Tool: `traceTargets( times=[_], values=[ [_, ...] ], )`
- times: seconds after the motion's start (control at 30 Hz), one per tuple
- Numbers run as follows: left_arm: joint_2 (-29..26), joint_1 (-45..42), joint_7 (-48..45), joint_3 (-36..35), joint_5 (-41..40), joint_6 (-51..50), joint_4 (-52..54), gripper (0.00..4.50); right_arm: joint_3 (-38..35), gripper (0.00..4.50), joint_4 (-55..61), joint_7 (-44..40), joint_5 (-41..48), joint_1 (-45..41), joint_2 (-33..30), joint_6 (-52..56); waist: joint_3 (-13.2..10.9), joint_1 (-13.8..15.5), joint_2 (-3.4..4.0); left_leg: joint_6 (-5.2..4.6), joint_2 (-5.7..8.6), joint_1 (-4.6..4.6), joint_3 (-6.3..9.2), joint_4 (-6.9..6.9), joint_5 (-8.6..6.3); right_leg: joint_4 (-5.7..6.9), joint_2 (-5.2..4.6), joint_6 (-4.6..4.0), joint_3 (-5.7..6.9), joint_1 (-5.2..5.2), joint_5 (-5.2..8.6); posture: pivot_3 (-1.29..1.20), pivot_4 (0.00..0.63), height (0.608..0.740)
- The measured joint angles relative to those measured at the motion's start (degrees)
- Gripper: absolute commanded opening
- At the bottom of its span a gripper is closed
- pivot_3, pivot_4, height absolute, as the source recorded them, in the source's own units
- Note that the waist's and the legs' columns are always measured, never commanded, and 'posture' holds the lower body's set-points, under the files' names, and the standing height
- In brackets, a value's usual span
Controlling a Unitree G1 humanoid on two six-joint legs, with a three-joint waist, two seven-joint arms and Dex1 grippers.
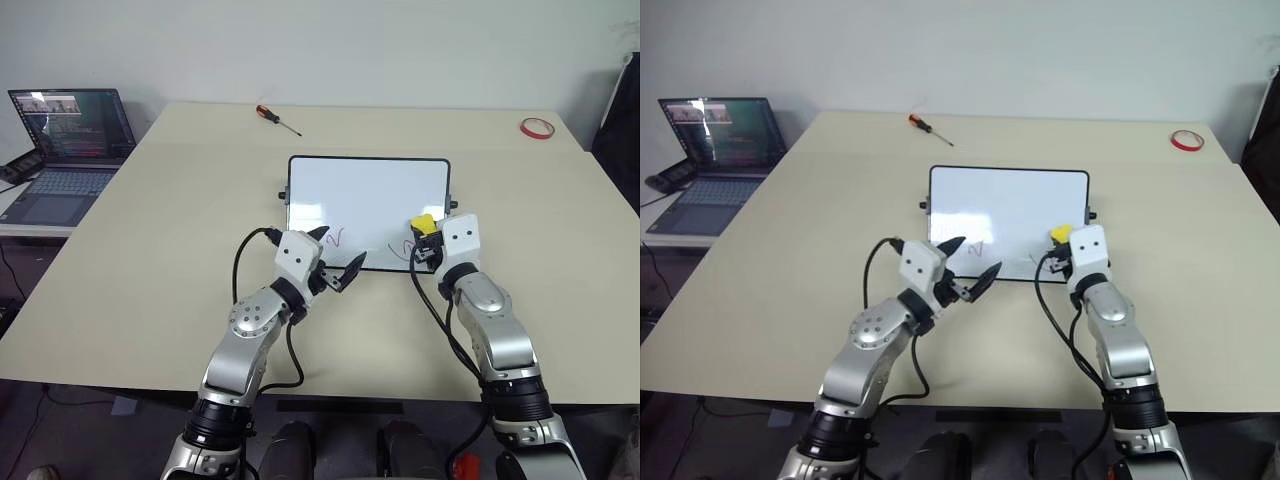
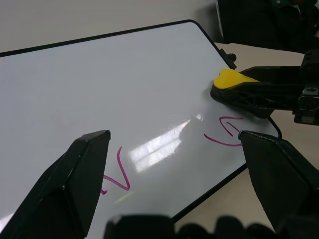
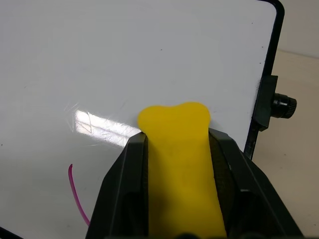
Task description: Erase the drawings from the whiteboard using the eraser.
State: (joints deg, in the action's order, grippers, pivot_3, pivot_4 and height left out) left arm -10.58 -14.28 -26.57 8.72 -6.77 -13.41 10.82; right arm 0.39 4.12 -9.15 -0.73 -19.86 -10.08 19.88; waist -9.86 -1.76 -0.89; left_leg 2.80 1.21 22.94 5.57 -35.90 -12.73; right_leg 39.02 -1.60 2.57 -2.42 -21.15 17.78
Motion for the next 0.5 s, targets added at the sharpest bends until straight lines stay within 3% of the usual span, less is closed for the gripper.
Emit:
traceTargets(
  times=[0.5],
  values=[
    [-5.7,5.8,-8.0,1.2,-3.7,-0.9,2.1,4.5,-2.9,1.26,2.9,-2.1,2.6,1.2,-2.2,-5.9,0.0,-0.1,0.01,0.0,-0.02,-0.01,-0.03,0.07,0.0,-0.02,-0.01,-0.01,-0.03,-0.02,0.01,0.0,0.15,0.74]
  ],
)
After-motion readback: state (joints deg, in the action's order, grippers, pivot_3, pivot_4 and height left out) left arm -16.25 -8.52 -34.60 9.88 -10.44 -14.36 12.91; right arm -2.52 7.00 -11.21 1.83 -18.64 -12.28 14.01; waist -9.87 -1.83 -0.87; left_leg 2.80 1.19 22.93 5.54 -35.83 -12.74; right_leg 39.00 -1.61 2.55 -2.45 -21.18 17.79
